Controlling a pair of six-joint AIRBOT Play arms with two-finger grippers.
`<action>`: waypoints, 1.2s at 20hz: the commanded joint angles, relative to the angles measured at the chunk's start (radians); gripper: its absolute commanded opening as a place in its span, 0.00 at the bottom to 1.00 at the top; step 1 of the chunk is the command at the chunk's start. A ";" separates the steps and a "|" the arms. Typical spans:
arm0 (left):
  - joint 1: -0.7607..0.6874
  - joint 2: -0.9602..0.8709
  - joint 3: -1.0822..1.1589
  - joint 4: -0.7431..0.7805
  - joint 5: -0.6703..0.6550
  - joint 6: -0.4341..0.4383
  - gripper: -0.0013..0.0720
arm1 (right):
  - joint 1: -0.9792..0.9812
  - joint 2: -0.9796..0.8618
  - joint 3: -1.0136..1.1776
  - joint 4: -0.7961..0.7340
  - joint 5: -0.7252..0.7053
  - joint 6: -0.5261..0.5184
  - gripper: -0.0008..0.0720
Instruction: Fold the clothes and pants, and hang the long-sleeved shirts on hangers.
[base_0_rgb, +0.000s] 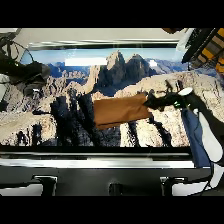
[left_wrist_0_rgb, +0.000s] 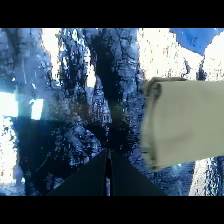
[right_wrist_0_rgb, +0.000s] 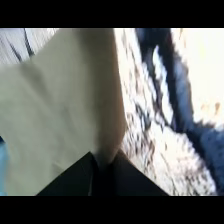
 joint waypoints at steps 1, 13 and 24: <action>0.001 -0.001 0.000 0.000 0.000 0.000 0.05 | -0.088 0.010 0.150 -0.051 -0.016 0.161 0.05; 0.001 -0.001 0.000 0.000 -0.001 0.000 0.05 | -0.456 0.074 0.402 -0.348 0.020 0.609 0.05; 0.001 -0.001 0.000 0.000 -0.042 0.017 0.05 | -0.466 0.305 0.402 -0.778 0.272 1.028 0.05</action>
